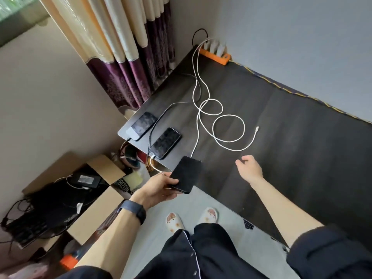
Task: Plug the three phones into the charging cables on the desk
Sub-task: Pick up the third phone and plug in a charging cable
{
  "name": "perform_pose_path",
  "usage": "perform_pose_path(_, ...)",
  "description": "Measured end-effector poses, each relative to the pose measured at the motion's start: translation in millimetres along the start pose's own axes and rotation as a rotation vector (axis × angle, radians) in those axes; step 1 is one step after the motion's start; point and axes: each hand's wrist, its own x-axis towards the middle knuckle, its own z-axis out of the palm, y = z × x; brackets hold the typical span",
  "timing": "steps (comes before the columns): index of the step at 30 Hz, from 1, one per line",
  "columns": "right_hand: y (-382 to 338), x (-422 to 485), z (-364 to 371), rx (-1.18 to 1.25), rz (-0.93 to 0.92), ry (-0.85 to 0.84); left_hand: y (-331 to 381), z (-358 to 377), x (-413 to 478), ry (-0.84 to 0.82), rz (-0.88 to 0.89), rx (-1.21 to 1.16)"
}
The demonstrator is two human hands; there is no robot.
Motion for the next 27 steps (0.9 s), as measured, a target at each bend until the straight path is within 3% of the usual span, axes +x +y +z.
perform_pose_path(9, -24.8, 95.0, -11.9, -0.253, 0.131, 0.119, 37.6, -0.2, 27.5, -0.036, 0.024, -0.324)
perform_pose_path(16, -39.3, 116.7, -8.1, -0.354, 0.217, 0.178, 48.8, -4.0, 47.9, 0.076, 0.018, -0.45)
perform_pose_path(20, -31.4, 101.4, -11.6, -0.208, 0.227, 0.197, 60.5, 3.4, 51.7, 0.072, 0.028, -0.486)
perform_pose_path(24, -36.7, 62.5, -26.9, 0.159, 0.051, 0.341, 76.0, 18.5, 53.8, 0.042, -0.004, -0.559)
perform_pose_path(27, -47.9, 19.4, -43.9, 0.255, -0.12, 0.471, 89.1, 32.8, 48.4, 0.011, -0.009, -0.54)
